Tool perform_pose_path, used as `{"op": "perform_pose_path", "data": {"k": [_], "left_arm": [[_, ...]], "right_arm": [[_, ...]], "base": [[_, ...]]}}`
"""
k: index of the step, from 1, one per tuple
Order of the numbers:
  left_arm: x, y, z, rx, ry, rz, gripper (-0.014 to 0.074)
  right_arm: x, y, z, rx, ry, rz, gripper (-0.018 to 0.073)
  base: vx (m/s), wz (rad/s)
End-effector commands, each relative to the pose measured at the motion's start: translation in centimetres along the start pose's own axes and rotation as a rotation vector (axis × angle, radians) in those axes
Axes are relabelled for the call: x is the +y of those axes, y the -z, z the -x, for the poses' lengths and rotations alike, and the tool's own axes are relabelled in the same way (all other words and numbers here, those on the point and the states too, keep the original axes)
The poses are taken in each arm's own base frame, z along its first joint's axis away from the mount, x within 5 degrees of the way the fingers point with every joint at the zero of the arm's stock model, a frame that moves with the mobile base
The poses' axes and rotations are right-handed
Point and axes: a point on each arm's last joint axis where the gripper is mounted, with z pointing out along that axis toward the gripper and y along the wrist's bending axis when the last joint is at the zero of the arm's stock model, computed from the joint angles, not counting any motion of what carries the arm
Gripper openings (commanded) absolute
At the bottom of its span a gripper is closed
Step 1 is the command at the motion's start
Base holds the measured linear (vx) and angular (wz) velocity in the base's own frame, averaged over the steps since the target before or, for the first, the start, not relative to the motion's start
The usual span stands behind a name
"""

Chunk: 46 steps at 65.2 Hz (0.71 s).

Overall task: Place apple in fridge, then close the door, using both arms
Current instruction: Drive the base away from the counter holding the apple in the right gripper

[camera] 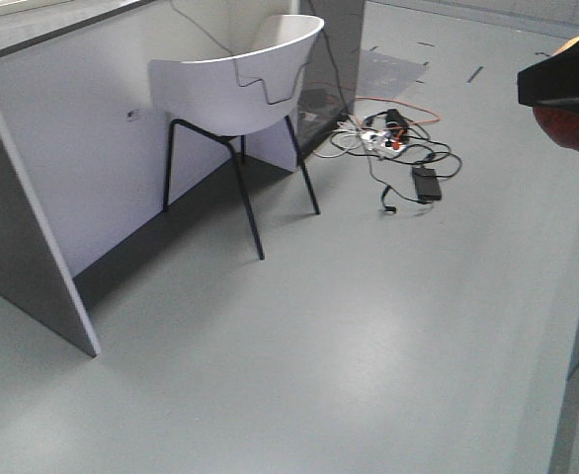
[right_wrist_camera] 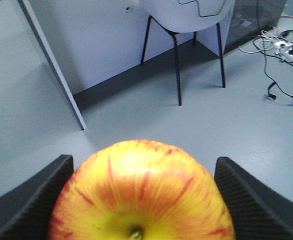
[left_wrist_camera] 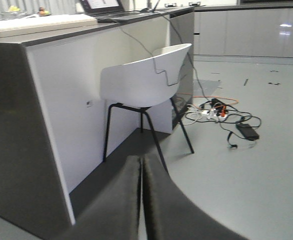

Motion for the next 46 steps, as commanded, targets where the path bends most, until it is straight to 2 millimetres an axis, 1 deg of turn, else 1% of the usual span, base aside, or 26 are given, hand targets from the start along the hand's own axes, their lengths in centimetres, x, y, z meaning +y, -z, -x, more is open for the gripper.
{"op": "perform_pose_path", "data": {"k": [1,24,46], "left_arm": [[-0.07,0.04,0.21,-0.072,0.007,-0.010,-0.0008],[-0.07,0.04,0.21,-0.072,0.007,-0.010,-0.0008],[-0.07,0.04,0.21,-0.072,0.007,-0.010,-0.0008]], "right_arm": [[0.32,1.44,1.28,-0.115,0.009,-0.017,0.0179],[0.32,1.44,1.28,-0.115,0.009,-0.017,0.0179],[0.32,1.44,1.28,-0.115,0.009,-0.017,0.0179]], "base": [[-0.01,0.30],[-0.01,0.31],[-0.01,0.39]]}}
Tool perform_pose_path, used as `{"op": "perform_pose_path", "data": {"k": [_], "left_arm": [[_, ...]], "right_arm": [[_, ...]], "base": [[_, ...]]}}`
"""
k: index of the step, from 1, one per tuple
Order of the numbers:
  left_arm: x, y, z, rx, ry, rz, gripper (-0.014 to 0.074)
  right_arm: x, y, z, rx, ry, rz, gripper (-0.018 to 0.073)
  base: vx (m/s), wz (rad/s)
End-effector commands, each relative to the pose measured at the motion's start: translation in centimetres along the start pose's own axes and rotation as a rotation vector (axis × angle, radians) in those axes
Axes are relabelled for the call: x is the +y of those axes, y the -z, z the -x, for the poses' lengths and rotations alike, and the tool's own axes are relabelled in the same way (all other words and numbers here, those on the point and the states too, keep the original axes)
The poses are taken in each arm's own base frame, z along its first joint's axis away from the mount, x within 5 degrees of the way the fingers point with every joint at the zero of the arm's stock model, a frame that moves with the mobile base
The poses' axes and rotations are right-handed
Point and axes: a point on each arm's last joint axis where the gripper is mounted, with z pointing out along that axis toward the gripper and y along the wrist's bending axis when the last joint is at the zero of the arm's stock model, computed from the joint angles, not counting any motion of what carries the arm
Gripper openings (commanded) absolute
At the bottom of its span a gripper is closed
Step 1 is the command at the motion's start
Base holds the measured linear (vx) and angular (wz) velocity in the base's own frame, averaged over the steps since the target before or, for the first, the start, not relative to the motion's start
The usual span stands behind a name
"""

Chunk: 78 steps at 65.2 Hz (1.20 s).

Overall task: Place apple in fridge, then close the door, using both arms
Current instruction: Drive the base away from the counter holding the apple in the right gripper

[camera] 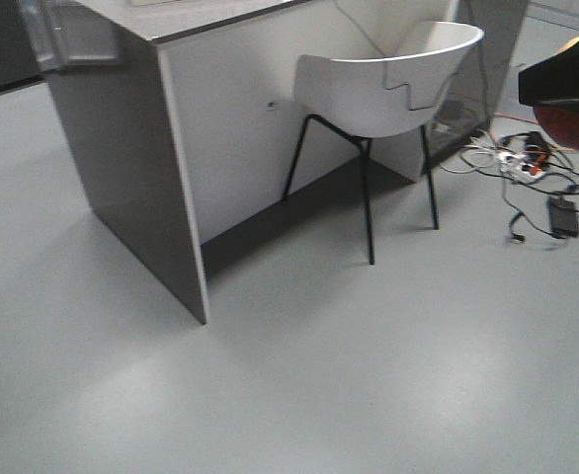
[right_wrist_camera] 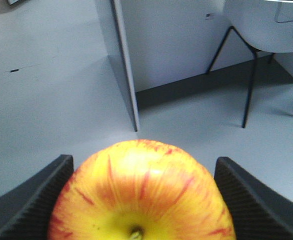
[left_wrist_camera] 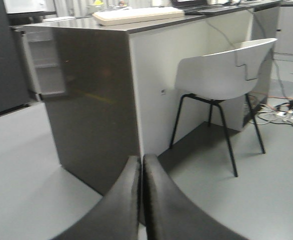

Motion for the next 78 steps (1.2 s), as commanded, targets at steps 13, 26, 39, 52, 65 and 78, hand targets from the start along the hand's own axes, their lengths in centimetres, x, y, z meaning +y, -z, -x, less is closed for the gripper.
{"op": "perform_pose_path", "data": {"k": [13,26,39,52,65,78], "left_arm": [[-0.07,0.04,0.21,-0.072,0.007,-0.010,-0.0008],[-0.07,0.04,0.21,-0.072,0.007,-0.010,-0.0008],[-0.07,0.04,0.21,-0.072,0.007,-0.010,-0.0008],[-0.07,0.04,0.21,-0.072,0.007,-0.010,-0.0008],[-0.07,0.04,0.21,-0.072,0.007,-0.010,-0.0008],[-0.07,0.04,0.21,-0.072,0.007,-0.010,-0.0008]], "right_arm": [[0.32,1.44,1.28,-0.115,0.009,-0.017,0.0179],[0.32,1.44,1.28,-0.115,0.009,-0.017,0.0179],[0.32,1.44,1.28,-0.115,0.009,-0.017,0.0179],[0.32,1.44,1.28,-0.115,0.009,-0.017,0.0179],[0.32,1.44,1.28,-0.115,0.009,-0.017,0.0179],[0.32,1.44,1.28,-0.115,0.009,-0.017,0.0179]], "base": [[-0.01,0.40],[-0.01,0.40],[-0.01,0.40],[0.00,0.40],[0.01,0.38],[0.03,0.28]]}}
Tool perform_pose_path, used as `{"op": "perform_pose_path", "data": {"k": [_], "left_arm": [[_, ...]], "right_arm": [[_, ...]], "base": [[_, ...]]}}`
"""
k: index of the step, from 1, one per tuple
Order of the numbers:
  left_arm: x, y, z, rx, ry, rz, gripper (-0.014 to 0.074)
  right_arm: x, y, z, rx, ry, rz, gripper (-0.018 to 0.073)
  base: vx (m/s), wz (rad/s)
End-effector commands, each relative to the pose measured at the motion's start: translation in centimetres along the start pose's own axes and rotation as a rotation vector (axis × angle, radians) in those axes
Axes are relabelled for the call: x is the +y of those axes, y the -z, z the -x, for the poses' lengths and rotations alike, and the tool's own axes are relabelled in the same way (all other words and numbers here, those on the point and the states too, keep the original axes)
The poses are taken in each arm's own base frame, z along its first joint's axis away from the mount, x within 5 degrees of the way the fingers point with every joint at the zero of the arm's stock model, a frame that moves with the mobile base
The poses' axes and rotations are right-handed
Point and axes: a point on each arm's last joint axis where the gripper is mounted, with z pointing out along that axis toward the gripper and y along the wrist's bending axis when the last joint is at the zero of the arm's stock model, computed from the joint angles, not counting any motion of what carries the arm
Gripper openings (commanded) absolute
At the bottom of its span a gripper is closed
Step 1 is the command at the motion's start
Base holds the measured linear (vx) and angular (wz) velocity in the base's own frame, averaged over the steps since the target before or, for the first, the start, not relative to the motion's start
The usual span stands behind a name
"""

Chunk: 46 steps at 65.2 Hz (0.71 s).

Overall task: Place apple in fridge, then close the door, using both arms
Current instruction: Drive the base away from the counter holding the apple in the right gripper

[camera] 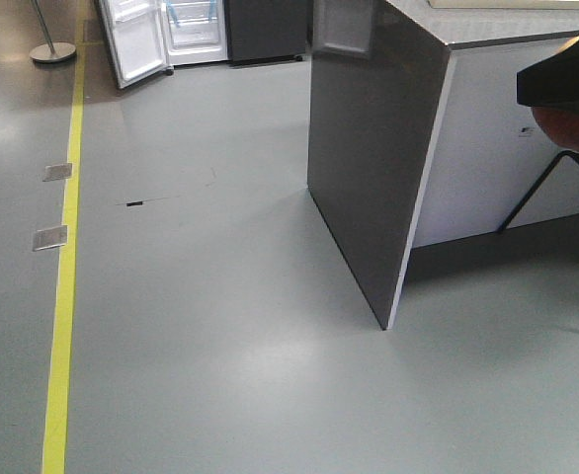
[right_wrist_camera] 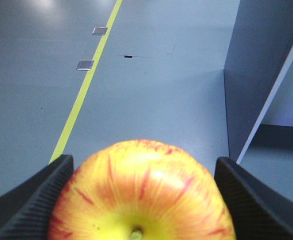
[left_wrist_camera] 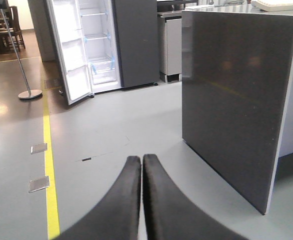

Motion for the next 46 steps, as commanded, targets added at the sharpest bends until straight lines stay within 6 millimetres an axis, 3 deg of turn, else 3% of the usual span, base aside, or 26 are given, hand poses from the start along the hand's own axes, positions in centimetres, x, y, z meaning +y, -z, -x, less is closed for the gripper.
{"op": "perform_pose_path", "data": {"k": [1,46], "left_arm": [[-0.07,0.04,0.21,-0.072,0.007,-0.010,-0.0008],[-0.07,0.04,0.21,-0.072,0.007,-0.010,-0.0008]], "right_arm": [[0.32,1.44,1.28,-0.115,0.009,-0.017,0.0179],[0.32,1.44,1.28,-0.115,0.009,-0.017,0.0179]], "base": [[0.04,0.16],[0.04,0.10]]}}
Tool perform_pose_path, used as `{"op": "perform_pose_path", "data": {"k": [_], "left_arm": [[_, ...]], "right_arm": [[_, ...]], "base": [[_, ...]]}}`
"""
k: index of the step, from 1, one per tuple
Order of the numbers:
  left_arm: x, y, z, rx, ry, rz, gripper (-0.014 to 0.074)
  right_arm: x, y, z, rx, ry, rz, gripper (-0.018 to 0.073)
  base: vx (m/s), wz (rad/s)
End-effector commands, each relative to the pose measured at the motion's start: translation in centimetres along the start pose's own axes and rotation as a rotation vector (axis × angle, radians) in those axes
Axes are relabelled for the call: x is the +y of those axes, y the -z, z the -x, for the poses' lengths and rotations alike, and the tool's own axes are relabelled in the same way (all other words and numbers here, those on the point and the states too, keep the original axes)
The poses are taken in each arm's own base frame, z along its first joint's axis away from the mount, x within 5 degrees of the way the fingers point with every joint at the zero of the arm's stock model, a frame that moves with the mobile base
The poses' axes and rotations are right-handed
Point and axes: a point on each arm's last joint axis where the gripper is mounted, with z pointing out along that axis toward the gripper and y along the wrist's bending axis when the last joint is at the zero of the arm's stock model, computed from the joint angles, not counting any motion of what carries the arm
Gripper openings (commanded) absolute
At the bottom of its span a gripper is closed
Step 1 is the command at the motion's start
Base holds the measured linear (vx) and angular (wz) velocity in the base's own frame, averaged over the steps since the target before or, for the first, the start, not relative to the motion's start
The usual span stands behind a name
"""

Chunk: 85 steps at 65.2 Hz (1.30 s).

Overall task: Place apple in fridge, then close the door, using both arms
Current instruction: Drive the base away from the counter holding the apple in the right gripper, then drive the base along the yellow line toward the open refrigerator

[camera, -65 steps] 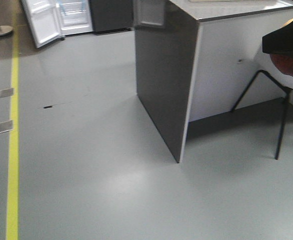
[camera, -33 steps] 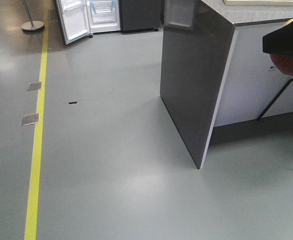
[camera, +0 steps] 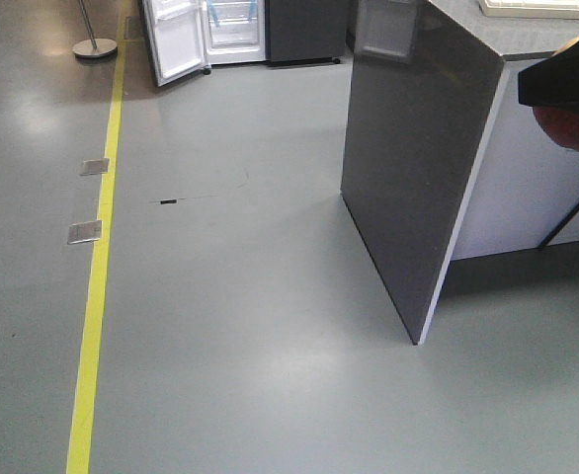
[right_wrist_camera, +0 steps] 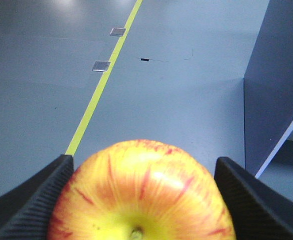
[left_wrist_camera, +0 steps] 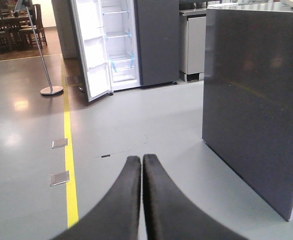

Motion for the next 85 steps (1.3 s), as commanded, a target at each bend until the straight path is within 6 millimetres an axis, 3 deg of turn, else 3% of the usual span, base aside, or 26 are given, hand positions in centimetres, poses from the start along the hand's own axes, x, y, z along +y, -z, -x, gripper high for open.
{"op": "perform_pose_path", "data": {"k": [1,85], "left_arm": [[-0.07,0.04,0.21,-0.072,0.007,-0.010,-0.0008],[-0.07,0.04,0.21,-0.072,0.007,-0.010,-0.0008]], "right_arm": [[0.32,1.44,1.28,-0.115,0.009,-0.017,0.0179],[0.32,1.44,1.28,-0.115,0.009,-0.017,0.0179]], "base": [[0.05,0.10],[0.09,0.07]]}}
